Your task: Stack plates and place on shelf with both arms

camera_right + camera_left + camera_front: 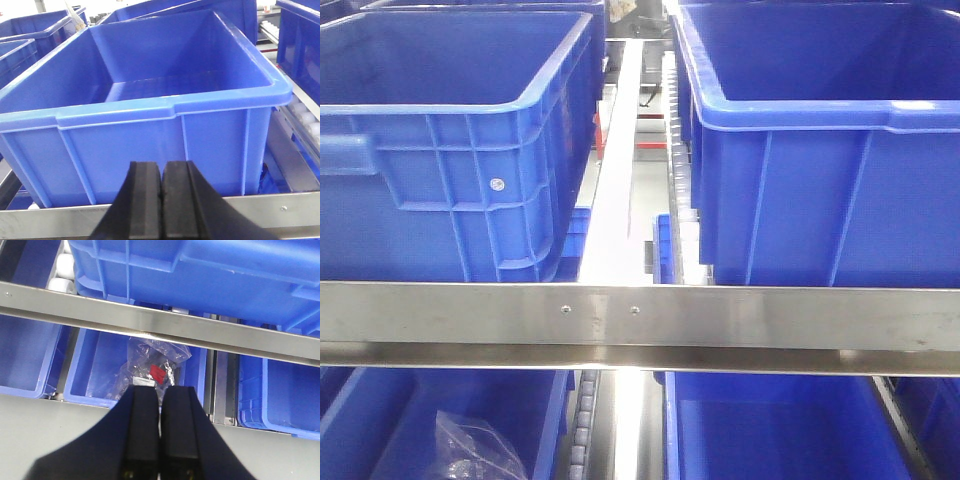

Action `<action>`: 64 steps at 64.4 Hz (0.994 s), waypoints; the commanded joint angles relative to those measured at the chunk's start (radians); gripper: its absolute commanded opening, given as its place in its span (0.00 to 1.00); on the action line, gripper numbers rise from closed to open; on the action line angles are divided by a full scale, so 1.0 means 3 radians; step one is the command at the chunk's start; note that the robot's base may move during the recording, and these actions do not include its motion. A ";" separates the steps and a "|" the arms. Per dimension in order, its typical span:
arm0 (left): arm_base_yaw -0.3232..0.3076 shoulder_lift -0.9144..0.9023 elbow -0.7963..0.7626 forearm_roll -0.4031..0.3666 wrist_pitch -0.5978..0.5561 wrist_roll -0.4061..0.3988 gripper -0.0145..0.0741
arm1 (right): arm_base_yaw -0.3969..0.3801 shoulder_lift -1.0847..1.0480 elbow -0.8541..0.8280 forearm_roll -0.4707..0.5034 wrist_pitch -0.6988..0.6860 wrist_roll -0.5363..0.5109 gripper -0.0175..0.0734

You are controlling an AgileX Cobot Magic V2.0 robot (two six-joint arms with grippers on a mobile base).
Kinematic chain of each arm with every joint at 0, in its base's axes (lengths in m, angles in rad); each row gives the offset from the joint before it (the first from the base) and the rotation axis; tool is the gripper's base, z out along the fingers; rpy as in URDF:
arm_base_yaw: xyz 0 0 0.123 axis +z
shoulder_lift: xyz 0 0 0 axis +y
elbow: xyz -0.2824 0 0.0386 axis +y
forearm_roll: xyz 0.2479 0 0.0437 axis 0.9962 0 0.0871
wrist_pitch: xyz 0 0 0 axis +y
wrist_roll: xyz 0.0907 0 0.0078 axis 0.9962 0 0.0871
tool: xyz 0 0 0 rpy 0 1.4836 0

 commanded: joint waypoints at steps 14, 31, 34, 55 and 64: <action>0.0001 -0.0011 -0.0093 -0.0009 -0.0215 -0.0019 0.26 | -0.0024 -0.0060 0.0004 0.0000 -0.0305 -0.0027 0.21; 0.0001 -0.0011 -0.0093 -0.0009 -0.0215 -0.0019 0.26 | -0.0024 -0.0060 0.0004 0.0000 -0.0305 -0.0027 0.21; 0.0001 -0.0011 -0.0093 -0.0009 -0.0215 -0.0019 0.26 | -0.0024 -0.0060 0.0004 0.0000 -0.0305 -0.0027 0.21; 0.0001 -0.0019 -0.0093 0.0054 -0.0199 0.0025 0.26 | -0.0024 -0.0060 0.0004 0.0000 -0.0305 -0.0027 0.21; 0.0014 -0.0358 -0.0024 0.0211 -0.0365 0.0038 0.26 | -0.0024 -0.0060 0.0004 0.0000 -0.0305 -0.0027 0.21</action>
